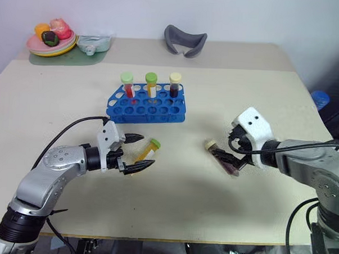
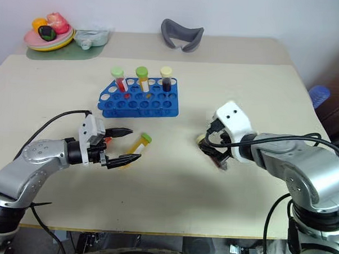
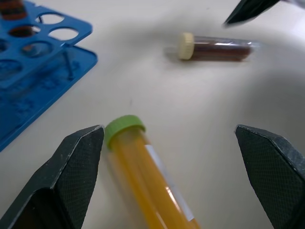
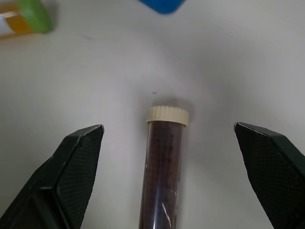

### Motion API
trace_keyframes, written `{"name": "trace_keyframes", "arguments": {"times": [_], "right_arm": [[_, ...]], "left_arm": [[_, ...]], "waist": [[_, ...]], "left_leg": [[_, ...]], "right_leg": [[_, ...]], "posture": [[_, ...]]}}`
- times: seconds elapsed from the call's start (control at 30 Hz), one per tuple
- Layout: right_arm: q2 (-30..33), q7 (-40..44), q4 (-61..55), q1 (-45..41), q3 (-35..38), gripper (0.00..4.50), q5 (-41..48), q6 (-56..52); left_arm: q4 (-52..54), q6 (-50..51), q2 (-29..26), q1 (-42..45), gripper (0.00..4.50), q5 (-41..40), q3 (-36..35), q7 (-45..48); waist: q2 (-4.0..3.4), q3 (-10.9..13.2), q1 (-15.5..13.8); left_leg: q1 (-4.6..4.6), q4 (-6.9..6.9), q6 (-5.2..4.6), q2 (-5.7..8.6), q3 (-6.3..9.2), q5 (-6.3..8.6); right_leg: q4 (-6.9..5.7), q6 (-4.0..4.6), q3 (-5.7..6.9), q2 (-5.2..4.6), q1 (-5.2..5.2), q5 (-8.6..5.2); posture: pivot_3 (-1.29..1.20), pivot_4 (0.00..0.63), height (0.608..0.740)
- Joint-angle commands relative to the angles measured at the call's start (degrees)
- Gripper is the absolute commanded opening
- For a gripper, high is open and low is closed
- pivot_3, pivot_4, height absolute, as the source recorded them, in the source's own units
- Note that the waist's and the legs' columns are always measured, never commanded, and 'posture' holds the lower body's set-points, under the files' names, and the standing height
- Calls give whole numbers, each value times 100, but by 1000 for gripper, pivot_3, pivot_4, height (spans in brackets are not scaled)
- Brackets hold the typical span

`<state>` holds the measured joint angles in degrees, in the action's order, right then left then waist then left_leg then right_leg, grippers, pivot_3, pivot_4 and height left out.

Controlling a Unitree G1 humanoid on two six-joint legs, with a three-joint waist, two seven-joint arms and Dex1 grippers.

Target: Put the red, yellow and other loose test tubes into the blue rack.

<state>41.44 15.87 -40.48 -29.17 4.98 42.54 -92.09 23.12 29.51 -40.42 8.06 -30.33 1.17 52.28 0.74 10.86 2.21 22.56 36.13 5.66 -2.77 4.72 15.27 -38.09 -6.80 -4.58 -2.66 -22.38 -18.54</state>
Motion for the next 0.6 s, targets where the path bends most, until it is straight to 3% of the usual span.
{"name": "trace_keyframes", "arguments": {"times": [0.03, 0.3, 0.6], "right_arm": [[-27, -955, 381, -170, -158, 4500, 744, -41], [229, -3254, 1920, -555, -702, 4500, 3266, -41], [277, -5279, 3108, -1274, -1755, 4500, 4993, -40]], "left_arm": [[150, -204, 88, 64, 4479, 4, 146, 157], [471, -211, 173, -291, 4479, -24, 189, 124], [709, -217, 228, -614, 4479, -5, 144, -62]], "waist": [[0, 0, 3], [-1, 1, 51], [-1, 0, 35]], "left_leg": [[5, 0, -1, 0, 0, 0], [1, 2, -3, -2, -1, 1], [4, 2, -4, -3, 0, 2]], "right_leg": [[0, 0, 1, 0, -6, 0], [-12, 0, -2, 2, -9, 0], [-10, 0, -2, 4, -10, 0]], "posture": [[0, 150, 740], [0, 150, 740], [0, 150, 740]]}}
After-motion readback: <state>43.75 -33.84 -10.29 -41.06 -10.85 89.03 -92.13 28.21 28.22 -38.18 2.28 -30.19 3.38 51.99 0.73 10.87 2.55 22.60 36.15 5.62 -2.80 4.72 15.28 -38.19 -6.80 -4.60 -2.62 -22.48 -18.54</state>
